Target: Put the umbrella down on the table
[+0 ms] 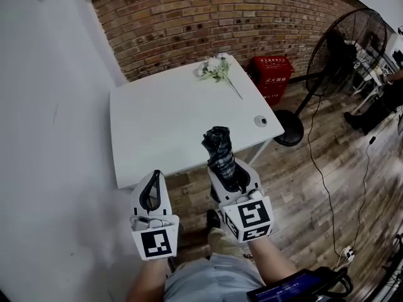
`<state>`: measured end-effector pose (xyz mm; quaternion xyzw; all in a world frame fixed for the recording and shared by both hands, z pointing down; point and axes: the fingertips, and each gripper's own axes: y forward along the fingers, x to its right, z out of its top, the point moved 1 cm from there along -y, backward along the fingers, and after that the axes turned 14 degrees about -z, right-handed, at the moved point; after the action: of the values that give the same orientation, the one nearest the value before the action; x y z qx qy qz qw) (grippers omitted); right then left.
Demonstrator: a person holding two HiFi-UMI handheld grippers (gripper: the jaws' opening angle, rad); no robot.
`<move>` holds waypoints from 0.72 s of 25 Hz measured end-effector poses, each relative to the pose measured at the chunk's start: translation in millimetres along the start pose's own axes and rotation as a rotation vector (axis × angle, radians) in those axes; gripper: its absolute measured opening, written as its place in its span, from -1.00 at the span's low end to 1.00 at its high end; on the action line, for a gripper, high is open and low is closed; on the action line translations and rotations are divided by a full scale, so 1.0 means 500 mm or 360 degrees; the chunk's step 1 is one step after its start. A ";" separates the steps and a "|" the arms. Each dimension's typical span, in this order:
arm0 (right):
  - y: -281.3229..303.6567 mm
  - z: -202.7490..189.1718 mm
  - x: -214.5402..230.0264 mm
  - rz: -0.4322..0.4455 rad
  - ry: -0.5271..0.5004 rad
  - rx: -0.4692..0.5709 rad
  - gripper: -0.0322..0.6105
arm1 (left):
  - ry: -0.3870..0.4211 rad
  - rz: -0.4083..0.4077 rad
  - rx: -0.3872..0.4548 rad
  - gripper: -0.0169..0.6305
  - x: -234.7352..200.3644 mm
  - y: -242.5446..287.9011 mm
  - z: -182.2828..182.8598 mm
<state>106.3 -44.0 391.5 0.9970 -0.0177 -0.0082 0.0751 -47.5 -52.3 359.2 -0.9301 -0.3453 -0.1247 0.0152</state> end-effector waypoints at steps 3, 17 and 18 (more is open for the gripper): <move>0.076 -0.013 0.027 0.0020 0.0017 -0.0037 -0.28 | 0.0000 0.0006 -0.0043 -0.92 -0.023 0.073 -0.018; 0.334 0.069 0.079 0.0192 0.0026 0.0018 -0.28 | 0.0080 0.0181 -0.0073 -0.92 -0.143 0.260 0.017; 0.344 0.082 0.073 0.0209 0.0018 0.0039 -0.28 | 0.0089 0.0206 -0.0058 -0.92 -0.155 0.260 0.024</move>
<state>136.3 -221.3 376.2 0.9945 -0.0828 0.0028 0.0635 -17.5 -199.2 336.3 -0.9467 -0.2816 -0.1557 0.0158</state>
